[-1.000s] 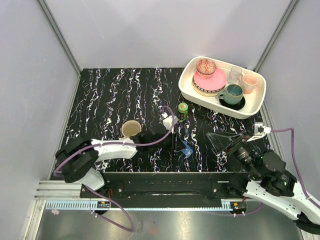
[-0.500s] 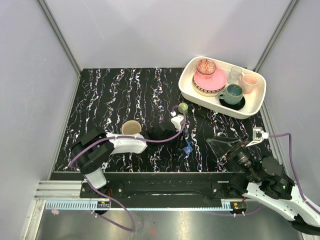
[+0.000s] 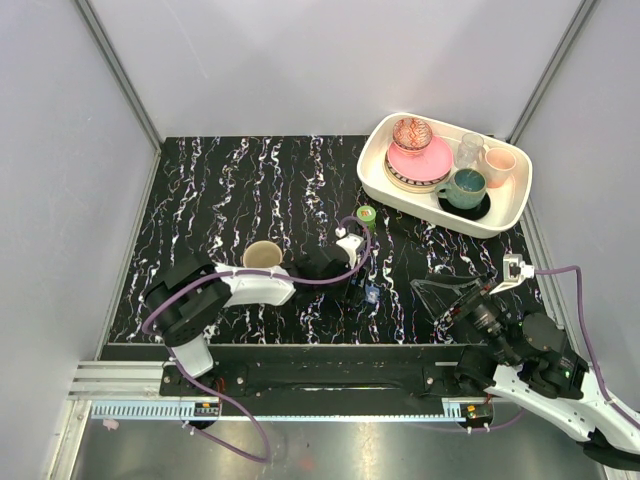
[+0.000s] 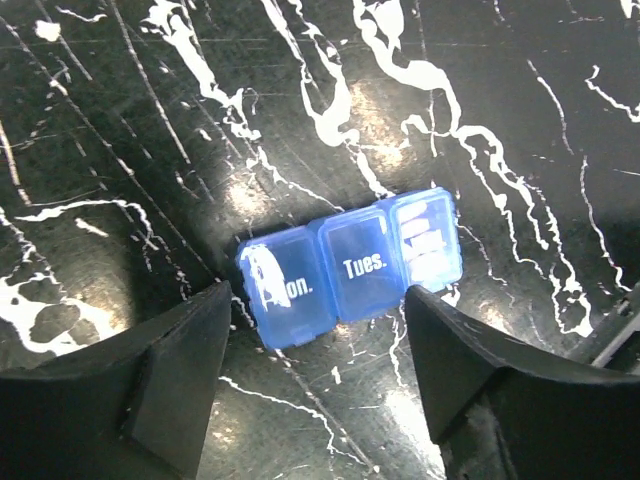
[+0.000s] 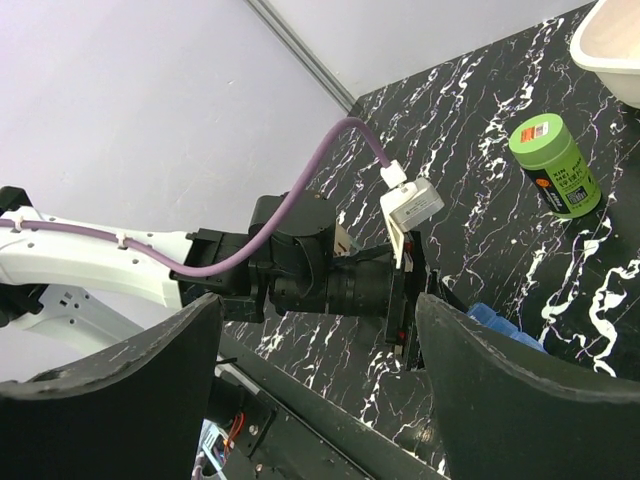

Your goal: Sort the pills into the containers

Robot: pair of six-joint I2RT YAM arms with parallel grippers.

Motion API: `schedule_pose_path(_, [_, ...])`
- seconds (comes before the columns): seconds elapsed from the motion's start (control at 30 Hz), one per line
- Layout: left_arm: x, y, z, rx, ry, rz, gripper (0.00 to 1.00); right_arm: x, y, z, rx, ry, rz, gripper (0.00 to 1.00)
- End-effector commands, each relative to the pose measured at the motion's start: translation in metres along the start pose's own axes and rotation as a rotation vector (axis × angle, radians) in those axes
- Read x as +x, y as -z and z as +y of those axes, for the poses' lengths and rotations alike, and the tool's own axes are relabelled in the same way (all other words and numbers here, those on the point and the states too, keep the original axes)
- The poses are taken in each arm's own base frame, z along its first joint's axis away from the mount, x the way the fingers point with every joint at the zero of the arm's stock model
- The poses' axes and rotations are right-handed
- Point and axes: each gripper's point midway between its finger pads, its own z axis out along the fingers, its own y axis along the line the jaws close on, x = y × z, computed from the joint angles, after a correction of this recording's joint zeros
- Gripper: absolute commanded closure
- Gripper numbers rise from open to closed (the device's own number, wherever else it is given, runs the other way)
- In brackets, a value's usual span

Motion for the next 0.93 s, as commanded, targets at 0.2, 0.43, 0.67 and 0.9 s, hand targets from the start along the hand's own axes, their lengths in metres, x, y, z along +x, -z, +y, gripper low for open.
schedule_pose_path(0.2, [-0.069,0.044,-0.017,-0.028,-0.070,-0.107,0.01,-0.013,0.004,0.002,0.003,0.019,-0.031,0.16])
schedule_pose_path(0.43, [-0.111,0.103,-0.019,-0.111,-0.056,-0.205,0.01,-0.019,0.006,-0.009,0.075,0.056,-0.033,0.15])
schedule_pose_path(0.67, [-0.133,0.182,0.002,-0.211,0.005,-0.378,0.01,-0.022,-0.002,-0.003,0.112,0.105,0.003,0.11])
schedule_pose_path(0.9, [-0.123,0.217,0.034,-0.313,0.040,-0.418,0.01,-0.012,-0.016,-0.004,0.157,0.150,0.062,0.07])
